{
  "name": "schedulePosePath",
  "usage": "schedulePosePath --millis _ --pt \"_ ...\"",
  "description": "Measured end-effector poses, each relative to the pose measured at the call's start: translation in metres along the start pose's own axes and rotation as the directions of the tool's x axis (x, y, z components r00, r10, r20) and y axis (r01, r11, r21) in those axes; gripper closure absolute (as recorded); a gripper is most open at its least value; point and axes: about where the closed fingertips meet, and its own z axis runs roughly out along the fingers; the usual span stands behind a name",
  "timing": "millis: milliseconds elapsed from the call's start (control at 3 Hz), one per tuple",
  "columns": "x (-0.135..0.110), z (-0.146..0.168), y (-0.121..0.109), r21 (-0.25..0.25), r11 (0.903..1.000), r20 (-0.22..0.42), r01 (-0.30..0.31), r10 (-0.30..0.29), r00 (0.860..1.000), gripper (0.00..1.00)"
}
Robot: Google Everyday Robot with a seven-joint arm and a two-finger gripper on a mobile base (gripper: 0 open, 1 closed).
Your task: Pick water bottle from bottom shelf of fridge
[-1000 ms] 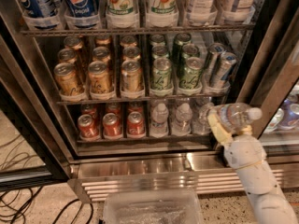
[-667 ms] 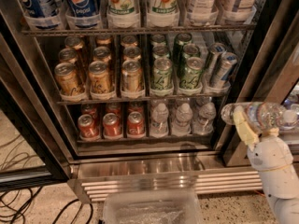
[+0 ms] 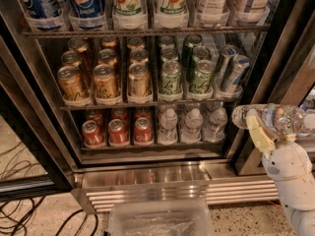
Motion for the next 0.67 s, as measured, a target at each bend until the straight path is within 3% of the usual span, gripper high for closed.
schedulePosePath --millis 333,667 --pt "0.020 -0.002 0.019 -0.037 0.9991 -0.002 -0.019 0.019 1.000 1.00" --pt "0.051 -0.001 0.063 -0.155 0.9853 -0.063 -0.072 0.062 0.996 1.00"
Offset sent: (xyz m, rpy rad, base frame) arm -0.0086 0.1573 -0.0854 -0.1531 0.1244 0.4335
